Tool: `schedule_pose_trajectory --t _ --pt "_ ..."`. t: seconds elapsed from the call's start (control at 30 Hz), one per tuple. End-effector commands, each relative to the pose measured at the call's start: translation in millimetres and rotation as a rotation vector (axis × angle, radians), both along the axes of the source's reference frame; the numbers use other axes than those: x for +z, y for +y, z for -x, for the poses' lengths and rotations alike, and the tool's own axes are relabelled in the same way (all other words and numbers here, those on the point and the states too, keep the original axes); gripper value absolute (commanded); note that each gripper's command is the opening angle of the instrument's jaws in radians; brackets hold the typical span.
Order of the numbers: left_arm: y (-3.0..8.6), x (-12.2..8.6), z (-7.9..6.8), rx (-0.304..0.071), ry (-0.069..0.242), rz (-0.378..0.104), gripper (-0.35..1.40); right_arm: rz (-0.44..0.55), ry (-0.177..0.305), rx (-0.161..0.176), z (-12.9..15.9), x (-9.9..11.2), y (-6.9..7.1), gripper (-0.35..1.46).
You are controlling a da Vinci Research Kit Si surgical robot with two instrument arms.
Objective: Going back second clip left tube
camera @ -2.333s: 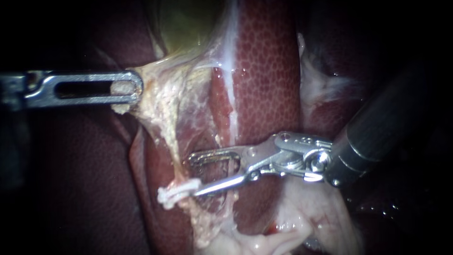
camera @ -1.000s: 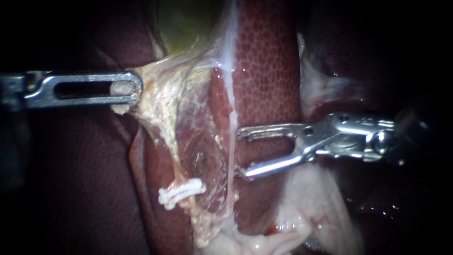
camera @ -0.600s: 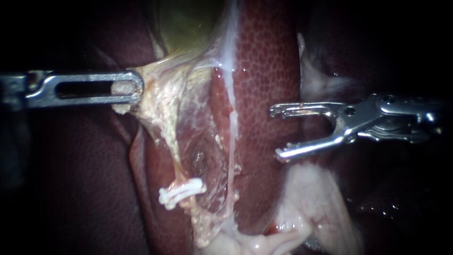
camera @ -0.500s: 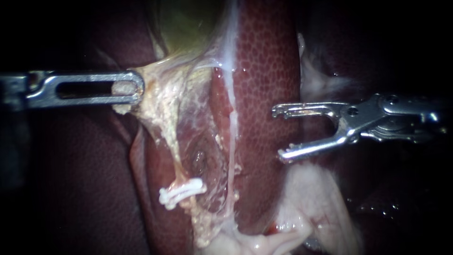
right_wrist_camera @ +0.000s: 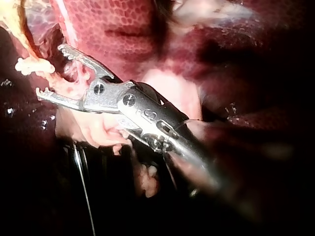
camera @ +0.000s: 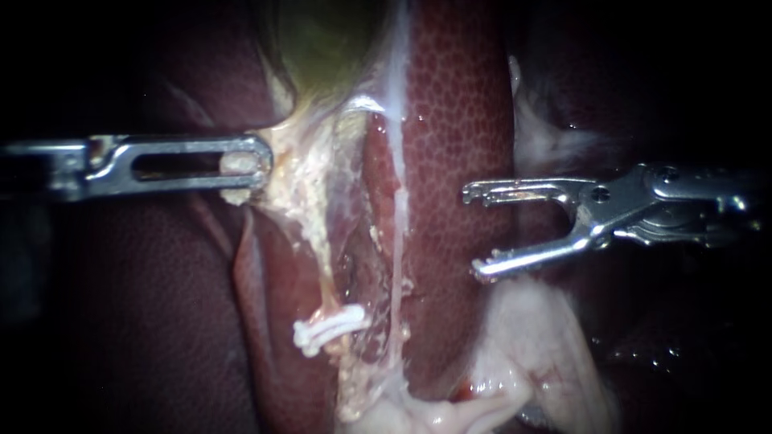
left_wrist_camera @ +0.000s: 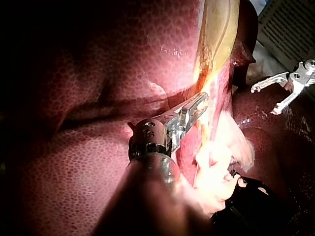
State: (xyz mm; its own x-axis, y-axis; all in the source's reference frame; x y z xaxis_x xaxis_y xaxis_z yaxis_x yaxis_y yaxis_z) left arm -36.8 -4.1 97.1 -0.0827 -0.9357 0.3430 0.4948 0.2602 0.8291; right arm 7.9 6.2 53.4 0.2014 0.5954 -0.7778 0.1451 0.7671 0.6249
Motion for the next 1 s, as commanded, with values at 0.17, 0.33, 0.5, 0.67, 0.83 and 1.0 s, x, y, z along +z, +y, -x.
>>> schedule_pose_trajectory --t 0.17,0.33,0.5,0.67,0.83,1.0 --pt "0.0 1.5 1.8 0.010 0.008 -0.004 -0.35 0.001 0.000 0.001 -0.2 0.0 -0.1 0.60" --pt "0.0 2.6 2.7 0.015 0.011 -0.004 -0.35 0.001 0.001 0.002 -0.4 -0.2 -0.2 0.60" --pt "0.2 2.9 3.0 0.014 0.012 -0.004 -0.35 0.003 0.001 0.003 -0.5 -0.1 -0.4 0.60" --pt "0.2 2.9 3.1 0.013 0.012 -0.004 -0.35 0.003 0.001 0.003 -0.6 -0.1 -0.5 0.60" --pt "0.2 2.9 3.0 0.014 0.012 -0.004 -0.35 0.003 0.001 0.003 -0.5 -0.1 -0.5 0.60" --pt "0.2 2.9 3.1 0.014 0.012 -0.004 -0.35 0.003 0.001 0.002 -0.4 -0.1 -0.5 0.60"
